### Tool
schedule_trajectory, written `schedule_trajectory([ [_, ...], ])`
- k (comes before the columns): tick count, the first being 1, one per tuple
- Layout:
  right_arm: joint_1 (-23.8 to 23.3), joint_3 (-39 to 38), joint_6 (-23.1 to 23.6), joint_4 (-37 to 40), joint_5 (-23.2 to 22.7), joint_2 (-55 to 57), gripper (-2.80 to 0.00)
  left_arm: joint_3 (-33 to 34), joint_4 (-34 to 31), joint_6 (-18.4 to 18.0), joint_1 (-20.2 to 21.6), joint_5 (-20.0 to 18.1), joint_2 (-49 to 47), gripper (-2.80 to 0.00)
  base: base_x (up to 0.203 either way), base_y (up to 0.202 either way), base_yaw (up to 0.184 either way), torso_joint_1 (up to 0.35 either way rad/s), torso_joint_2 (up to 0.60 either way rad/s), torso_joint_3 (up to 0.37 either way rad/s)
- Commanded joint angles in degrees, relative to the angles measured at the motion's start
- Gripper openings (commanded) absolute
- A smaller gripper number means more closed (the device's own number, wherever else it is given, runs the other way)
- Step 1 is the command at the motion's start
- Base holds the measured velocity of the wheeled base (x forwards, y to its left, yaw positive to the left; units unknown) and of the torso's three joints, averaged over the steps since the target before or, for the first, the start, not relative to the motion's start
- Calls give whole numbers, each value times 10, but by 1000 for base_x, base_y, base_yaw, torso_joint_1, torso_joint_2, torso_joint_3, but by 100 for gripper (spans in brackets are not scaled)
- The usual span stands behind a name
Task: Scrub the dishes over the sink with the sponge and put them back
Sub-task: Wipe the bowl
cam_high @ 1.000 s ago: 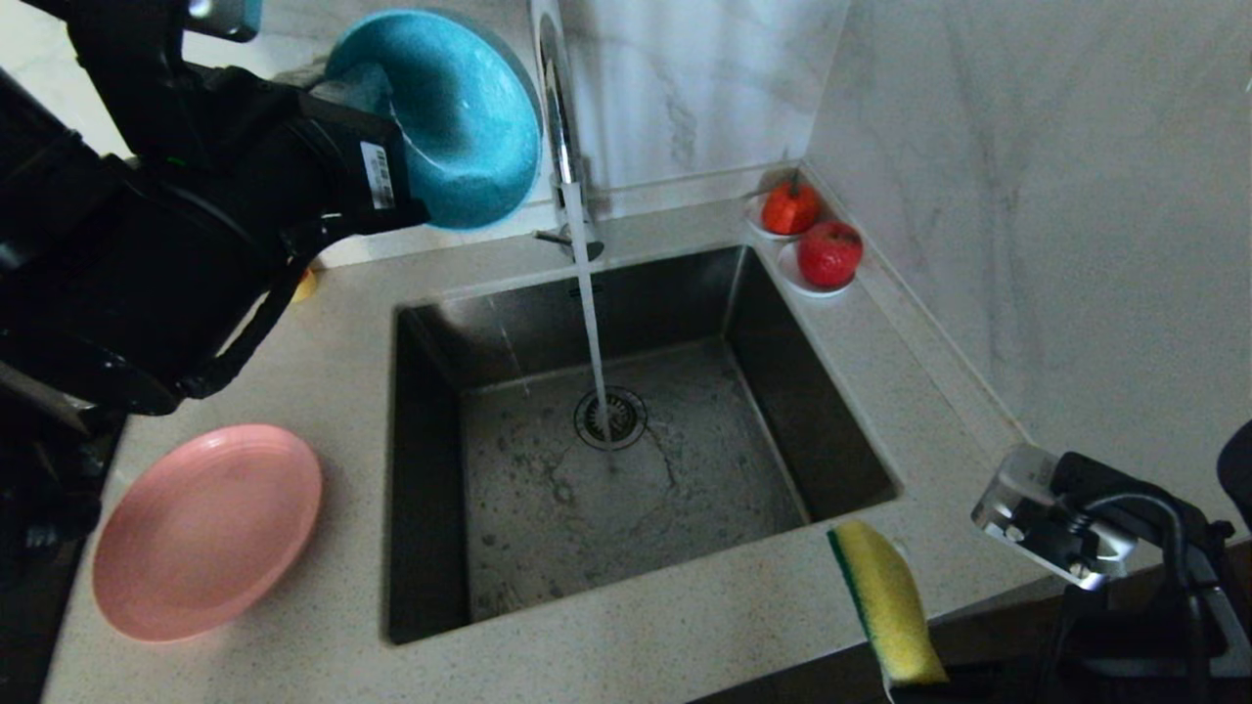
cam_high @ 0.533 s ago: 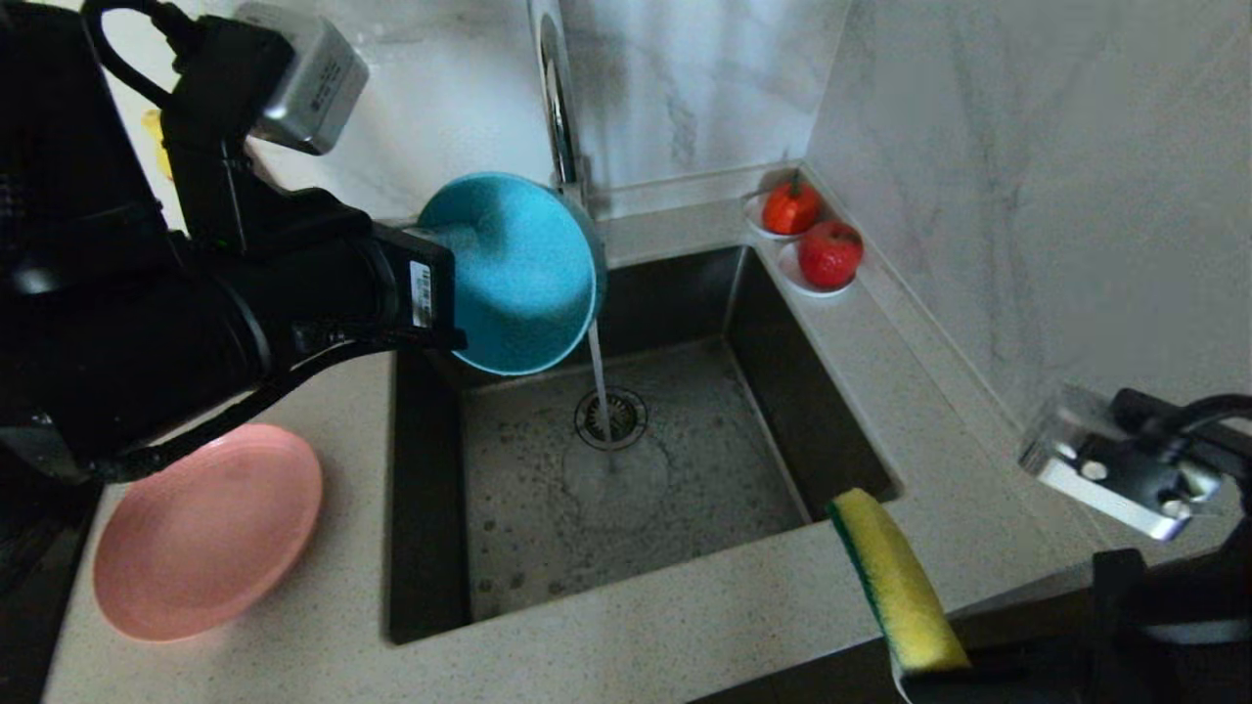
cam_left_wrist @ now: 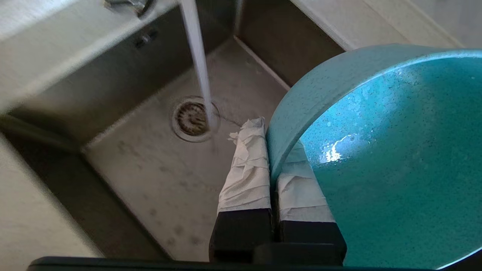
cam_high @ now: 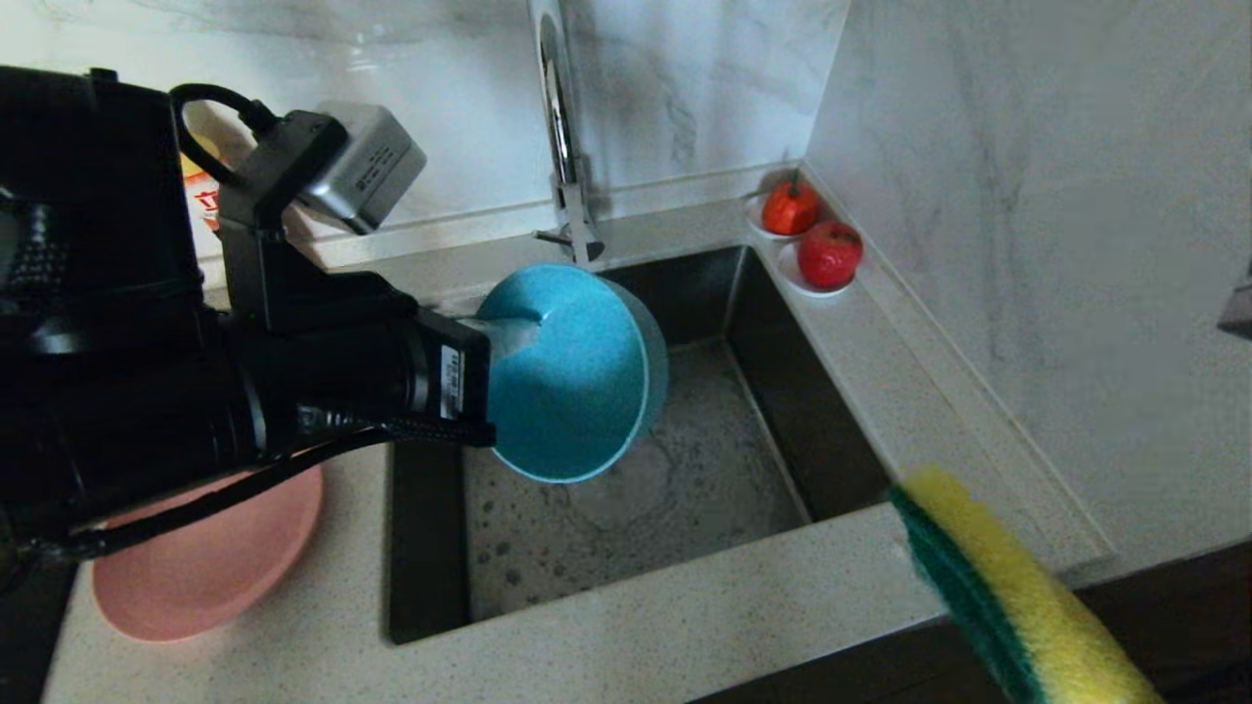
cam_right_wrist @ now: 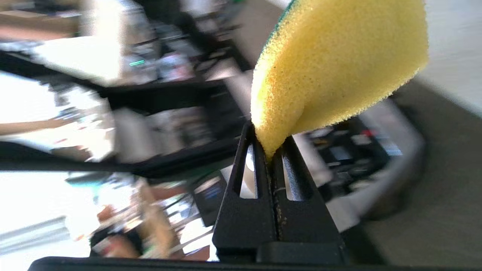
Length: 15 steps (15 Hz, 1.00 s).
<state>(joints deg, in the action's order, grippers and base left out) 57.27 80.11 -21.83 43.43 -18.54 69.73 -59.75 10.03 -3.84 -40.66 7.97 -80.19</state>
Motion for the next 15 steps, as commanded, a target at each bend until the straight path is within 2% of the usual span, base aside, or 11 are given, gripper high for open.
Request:
schedule_trajectory([
  [1, 0, 48, -7, 33, -57, 7, -280, 3, 5, 25, -25, 1, -18, -280, 0, 0, 0, 0, 0, 0],
  [4, 0, 77, -8, 38, -85, 20, -280, -4, 12, 35, -37, 2, -47, -280, 0, 0, 0, 0, 0, 0],
  [8, 0, 77, -9, 35, -112, 38, -280, -20, 27, 54, -61, 17, -90, -280, 0, 0, 0, 0, 0, 0],
  [10, -1, 77, -10, 35, -111, 52, -280, -39, 26, 63, -70, 74, -118, -280, 0, 0, 0, 0, 0, 0],
  [12, -1, 78, -10, 32, -112, 63, -280, -59, 23, 66, -86, 167, -142, -280, 0, 0, 0, 0, 0, 0],
  [13, 0, 79, -9, 31, -111, 66, -280, -66, 22, 66, -93, 185, -145, -280, 0, 0, 0, 0, 0, 0],
  [15, 0, 86, -9, 25, -111, 88, -280, -75, 26, 62, -98, 252, -149, -280, 0, 0, 0, 0, 0, 0],
])
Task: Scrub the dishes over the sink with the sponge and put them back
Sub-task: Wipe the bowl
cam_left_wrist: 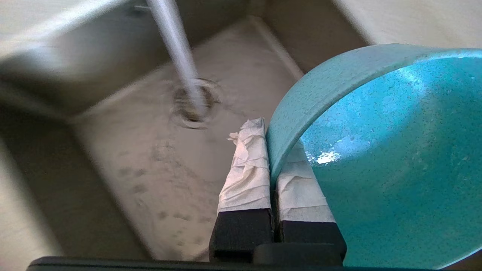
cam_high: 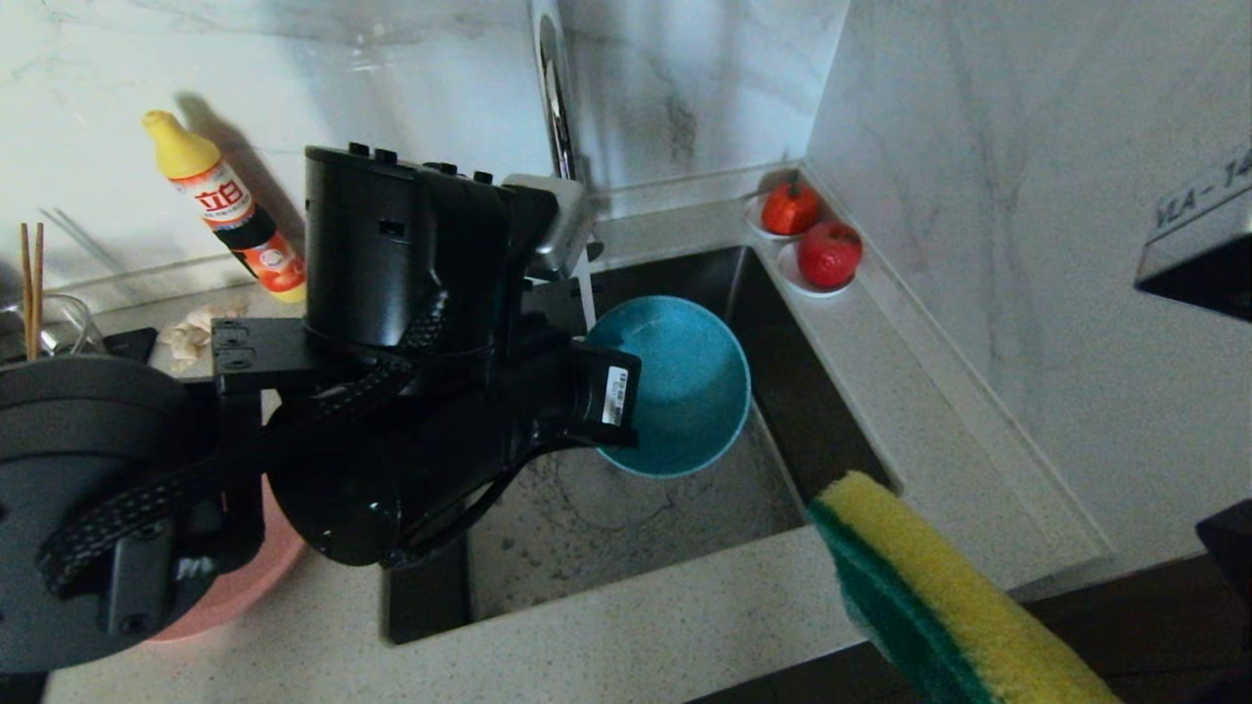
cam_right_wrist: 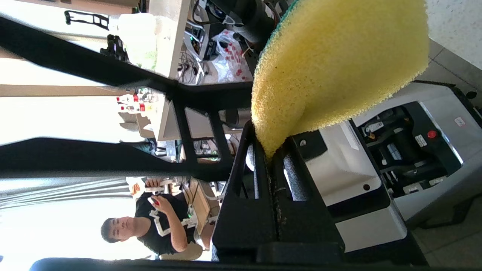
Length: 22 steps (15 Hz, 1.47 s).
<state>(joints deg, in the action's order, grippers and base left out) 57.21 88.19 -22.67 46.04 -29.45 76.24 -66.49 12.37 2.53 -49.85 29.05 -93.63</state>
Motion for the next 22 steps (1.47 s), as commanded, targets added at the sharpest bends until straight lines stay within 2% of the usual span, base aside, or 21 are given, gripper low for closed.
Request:
schedule_trajectory([
  [1, 1, 8, -1, -9, -1, 33, -280, -11, 3, -3, -11, 70, -14, -280, 0, 0, 0, 0, 0, 0],
  [4, 0, 13, -1, -29, 0, 58, -280, -13, 11, -6, -22, 132, -10, -280, 0, 0, 0, 0, 0, 0],
  [5, 0, 16, -1, -34, 0, 70, -280, -6, 36, -7, -26, 148, -2, -280, 0, 0, 0, 0, 0, 0],
  [8, -1, 36, -2, -51, 0, 95, -280, 43, 91, -17, -30, 153, 31, -280, 0, 0, 0, 0, 0, 0],
  [13, -5, 69, -3, -52, -1, 114, -280, 116, 104, -27, -29, 153, 93, -280, 0, 0, 0, 0, 0, 0],
  [18, 2, 79, -3, -51, -3, 141, -280, 111, 171, -34, -29, 153, 65, -280, 0, 0, 0, 0, 0, 0],
  [22, 26, 80, -16, -52, -2, 158, -280, 111, 183, -35, -29, 153, 55, -280, 0, 0, 0, 0, 0, 0],
])
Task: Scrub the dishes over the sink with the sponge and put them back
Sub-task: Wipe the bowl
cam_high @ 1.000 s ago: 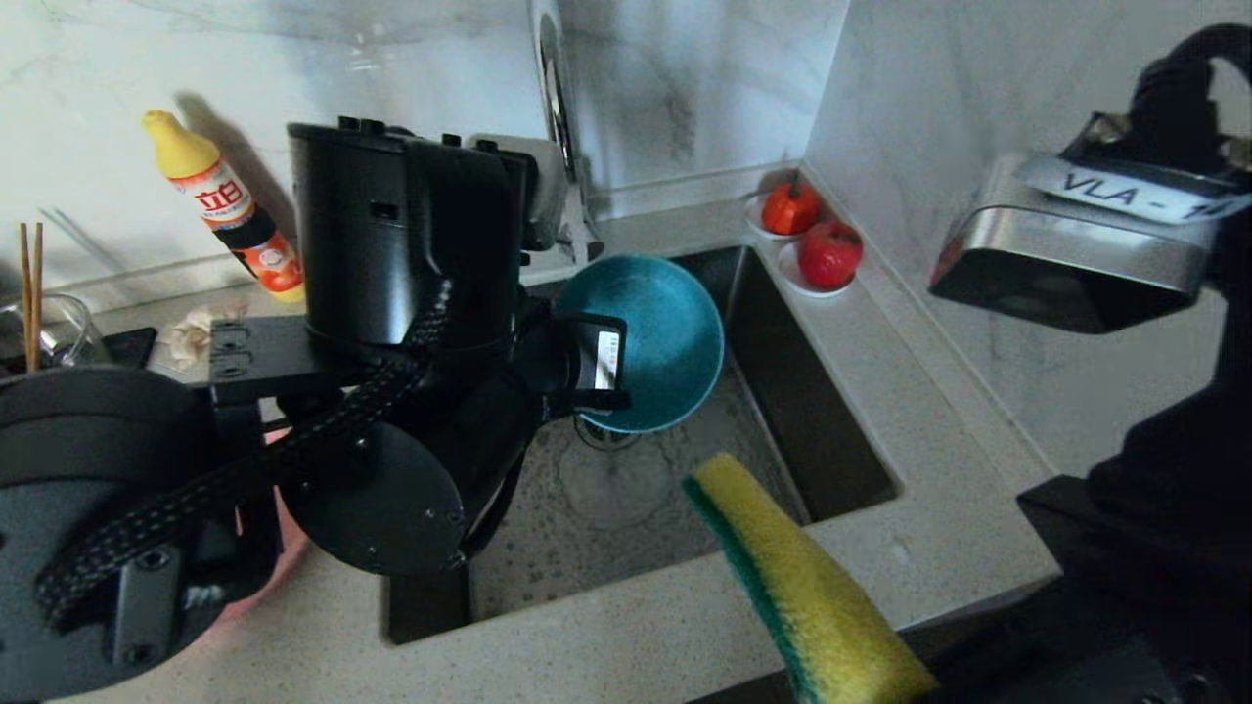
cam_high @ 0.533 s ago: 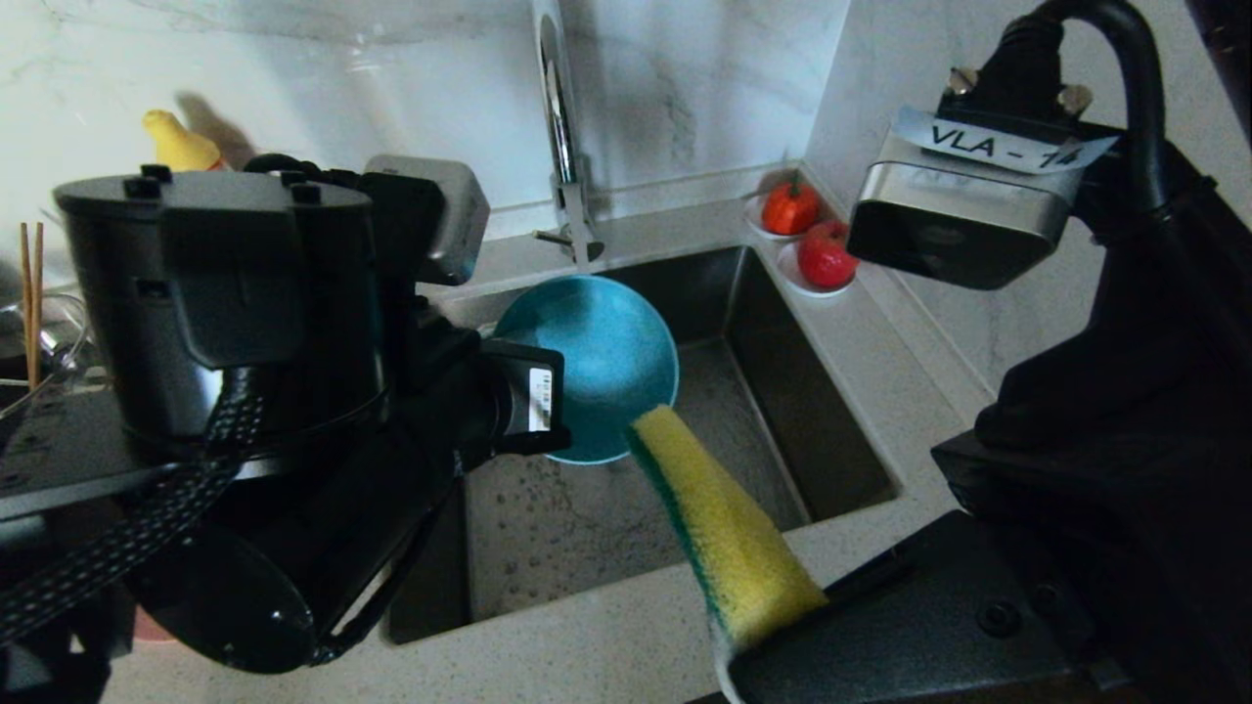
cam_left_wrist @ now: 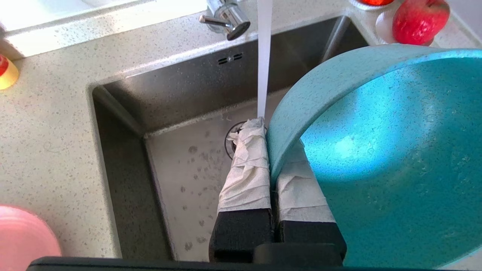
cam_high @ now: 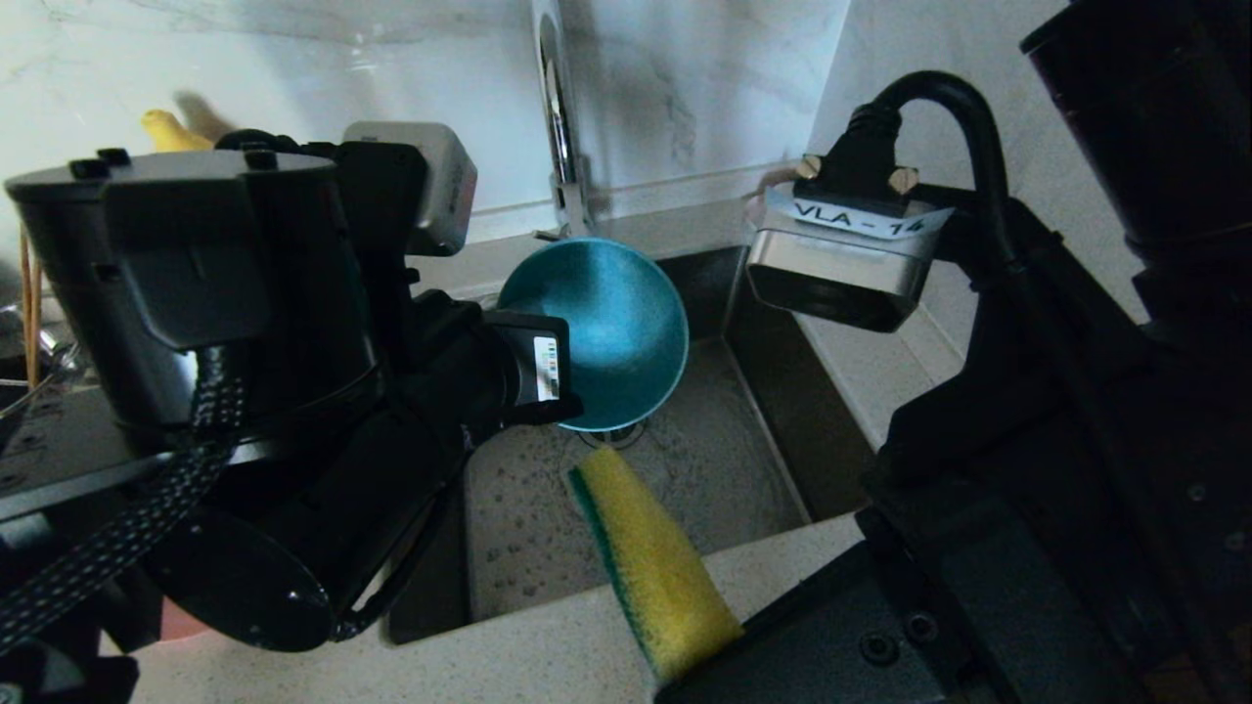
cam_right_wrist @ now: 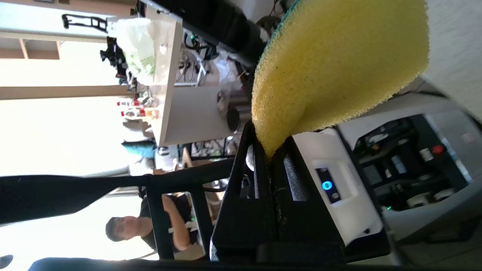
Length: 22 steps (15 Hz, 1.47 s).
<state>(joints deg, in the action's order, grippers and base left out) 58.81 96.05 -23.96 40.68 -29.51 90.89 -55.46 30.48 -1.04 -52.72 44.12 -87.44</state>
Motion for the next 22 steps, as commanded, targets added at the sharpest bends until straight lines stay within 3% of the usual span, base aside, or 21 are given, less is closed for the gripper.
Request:
schedule_trajectory([
  [1, 11, 4, -4, 0, -1, 14, -280, 0, 2, 0, 0, 3, -6, -280, 0, 0, 0, 0, 0, 0],
  [12, -19, 18, -5, -22, 0, 47, -280, 31, 1, 0, -2, -3, 46, -280, 0, 0, 0, 0, 0, 0],
  [22, -51, 57, -9, -31, -1, 57, -280, 61, 1, 0, -40, -11, 47, -280, 0, 0, 0, 0, 0, 0],
])
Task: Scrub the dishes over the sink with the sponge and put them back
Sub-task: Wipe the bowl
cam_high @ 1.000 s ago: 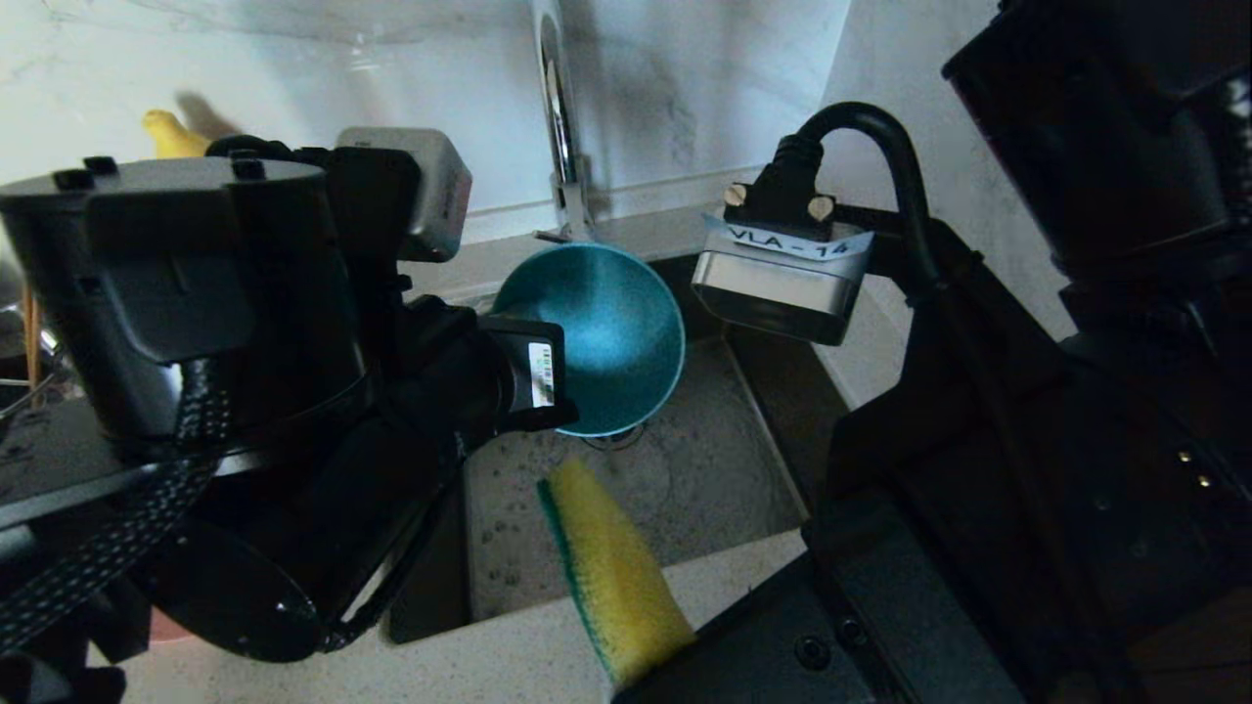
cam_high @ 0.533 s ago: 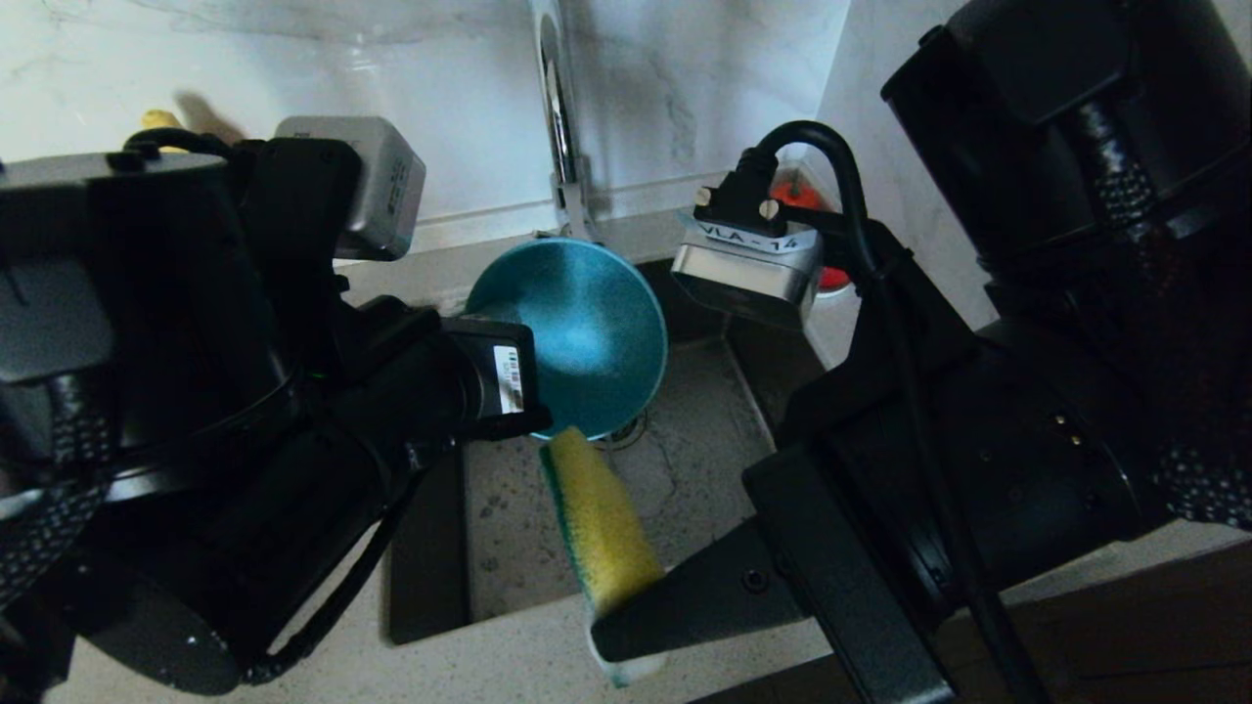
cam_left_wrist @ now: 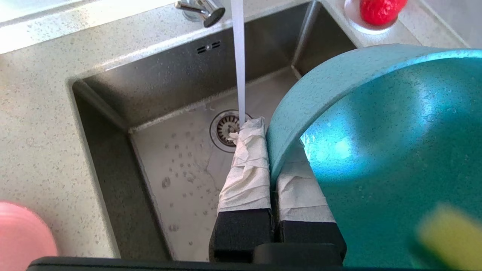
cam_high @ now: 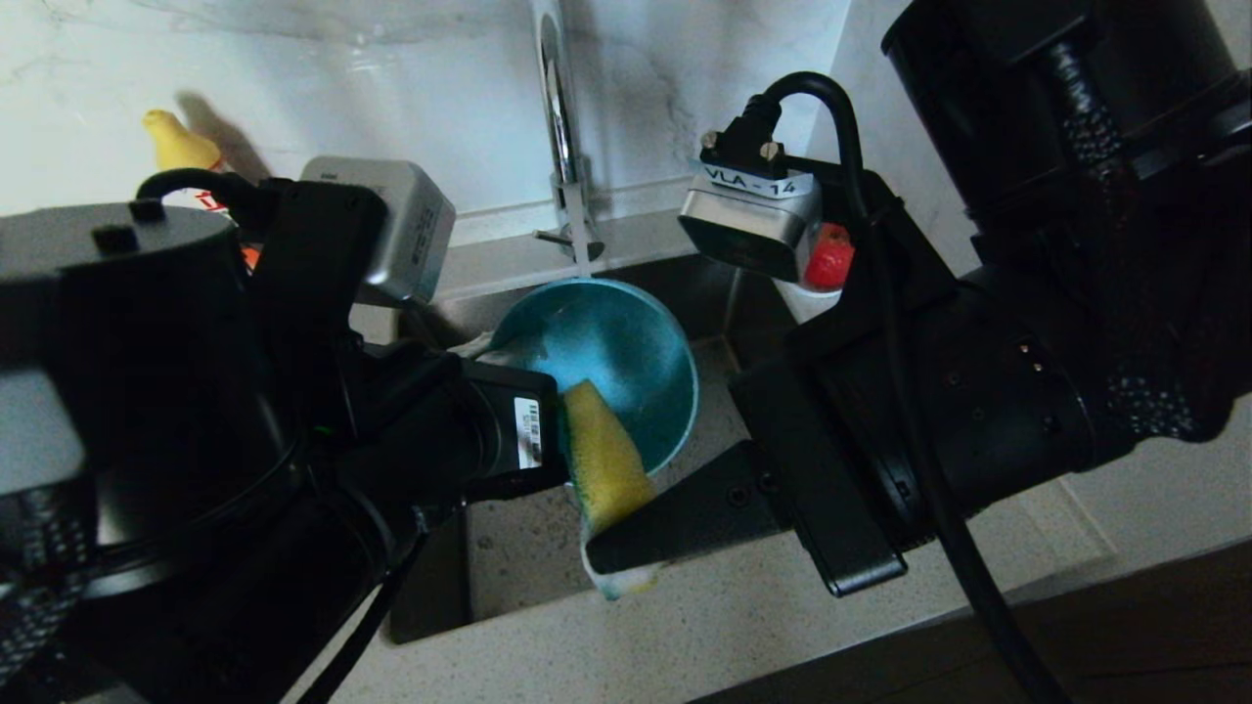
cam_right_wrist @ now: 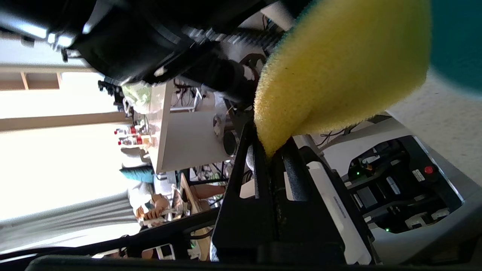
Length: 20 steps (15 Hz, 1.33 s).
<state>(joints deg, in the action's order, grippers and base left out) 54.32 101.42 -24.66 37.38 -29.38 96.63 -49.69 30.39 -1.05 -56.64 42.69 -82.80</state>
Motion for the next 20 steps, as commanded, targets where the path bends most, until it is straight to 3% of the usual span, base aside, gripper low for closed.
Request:
schedule_trajectory([
  [1, -8, 3, -2, 3, -3, -6, -280, 4, 2, 0, 0, 3, 2, -280, 0, 0, 0, 0, 0, 0],
  [10, -56, 4, 2, 1, -2, 10, -280, 8, 2, 0, -8, -9, 19, -280, 0, 0, 0, 0, 0, 0],
  [20, -57, 17, 1, -42, -2, 25, -280, 31, 2, 0, -35, -28, 19, -280, 0, 0, 0, 0, 0, 0],
])
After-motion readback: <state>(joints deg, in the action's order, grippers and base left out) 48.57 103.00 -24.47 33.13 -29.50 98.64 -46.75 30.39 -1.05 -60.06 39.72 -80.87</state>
